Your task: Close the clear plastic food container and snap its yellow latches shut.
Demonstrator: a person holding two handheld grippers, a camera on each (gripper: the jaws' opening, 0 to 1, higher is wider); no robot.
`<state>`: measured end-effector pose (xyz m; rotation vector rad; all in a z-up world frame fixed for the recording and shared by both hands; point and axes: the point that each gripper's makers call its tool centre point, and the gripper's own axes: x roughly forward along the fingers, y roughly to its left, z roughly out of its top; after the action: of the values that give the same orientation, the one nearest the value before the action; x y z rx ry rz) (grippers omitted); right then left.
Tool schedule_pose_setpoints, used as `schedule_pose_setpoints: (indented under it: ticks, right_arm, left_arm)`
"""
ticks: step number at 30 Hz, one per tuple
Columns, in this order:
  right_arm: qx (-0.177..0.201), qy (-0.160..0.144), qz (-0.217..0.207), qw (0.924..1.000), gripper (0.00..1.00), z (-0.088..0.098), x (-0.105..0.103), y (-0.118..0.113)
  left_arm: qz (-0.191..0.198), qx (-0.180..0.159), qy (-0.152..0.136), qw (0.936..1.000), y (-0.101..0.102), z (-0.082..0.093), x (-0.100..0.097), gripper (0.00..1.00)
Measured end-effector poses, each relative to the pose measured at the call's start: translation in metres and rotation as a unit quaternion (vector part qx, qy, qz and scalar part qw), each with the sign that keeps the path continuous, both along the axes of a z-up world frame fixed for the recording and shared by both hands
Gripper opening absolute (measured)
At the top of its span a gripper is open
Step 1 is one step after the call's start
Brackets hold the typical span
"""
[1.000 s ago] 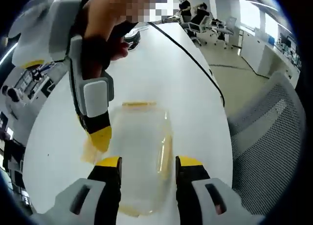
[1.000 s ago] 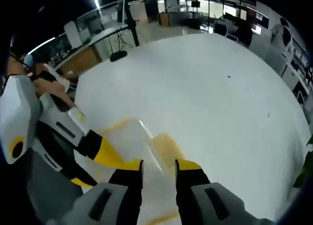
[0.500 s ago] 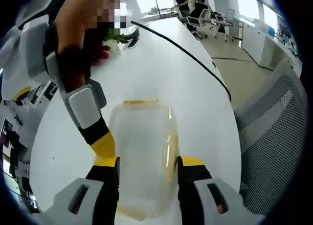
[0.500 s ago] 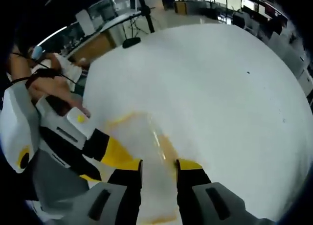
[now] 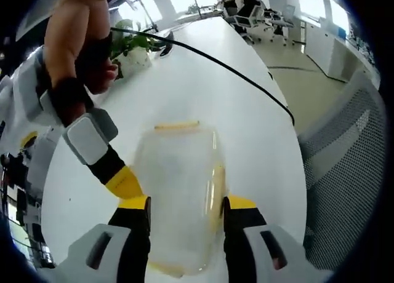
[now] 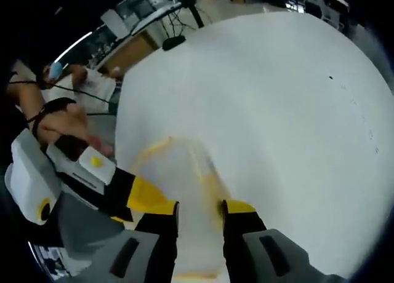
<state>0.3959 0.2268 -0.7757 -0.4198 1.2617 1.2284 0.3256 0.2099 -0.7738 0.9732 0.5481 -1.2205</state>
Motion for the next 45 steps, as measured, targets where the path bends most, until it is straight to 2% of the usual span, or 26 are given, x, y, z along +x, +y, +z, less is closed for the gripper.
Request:
schedule_pose_setpoints:
  ticks: [9,15,16,17,18,19,20,22,27,32,39,45]
  right_arm:
    - [-0.027,0.025,0.026,0.9990,0.24,-0.001,-0.002,0.000]
    - [-0.066,0.050,0.042,0.9957,0.22,-0.003,-0.004,0.000]
    - [-0.072,0.056,0.045,0.9948,0.21,-0.004,-0.004,-0.001]
    - [-0.081,0.074,0.031,0.9935,0.21,-0.004,-0.012,-0.002]
    - [-0.074,0.062,0.050,0.9940,0.21,-0.008,-0.011,-0.004]
    - [-0.072,0.062,0.059,0.9937,0.21,-0.011,-0.013,-0.004]
    - [-0.077,0.067,0.049,0.9936,0.21,-0.007,-0.006,-0.004]
    - [-0.067,0.062,0.067,0.9935,0.21,-0.005,-0.006,-0.002]
    - [-0.066,0.059,0.048,0.9949,0.23,-0.003,-0.007,-0.001]
    - [-0.062,0.046,0.059,0.9953,0.23,-0.002,-0.007,0.001]
    - [-0.090,0.035,0.069,0.9930,0.23,-0.003,-0.006,0.002]
    - [-0.078,0.018,0.068,0.9945,0.23,-0.001,-0.008,0.002]
  left_arm:
    - [0.004,0.001,0.004,1.0000,0.001,0.000,0.001,0.44]
    - [0.008,0.011,0.005,0.9999,0.000,-0.001,0.002,0.43]
    - [0.020,0.024,-0.039,0.9988,0.005,0.004,0.016,0.42]
    - [0.013,0.008,0.001,0.9999,-0.005,-0.002,0.001,0.42]
    - [0.008,0.012,-0.005,0.9999,-0.007,-0.002,0.001,0.42]
    - [0.009,0.013,-0.003,0.9999,-0.007,-0.003,0.001,0.42]
    - [0.011,0.014,-0.001,0.9998,-0.009,-0.005,-0.001,0.42]
    - [0.009,0.014,-0.002,0.9999,-0.009,-0.005,-0.001,0.42]
    - [0.008,0.009,-0.006,0.9999,-0.005,-0.003,-0.003,0.42]
    - [0.008,0.012,-0.006,0.9999,-0.005,-0.002,-0.004,0.42]
    - [0.008,0.015,-0.006,0.9998,-0.001,-0.001,-0.003,0.42]
    - [0.008,0.017,-0.009,0.9998,0.001,-0.001,-0.004,0.43]
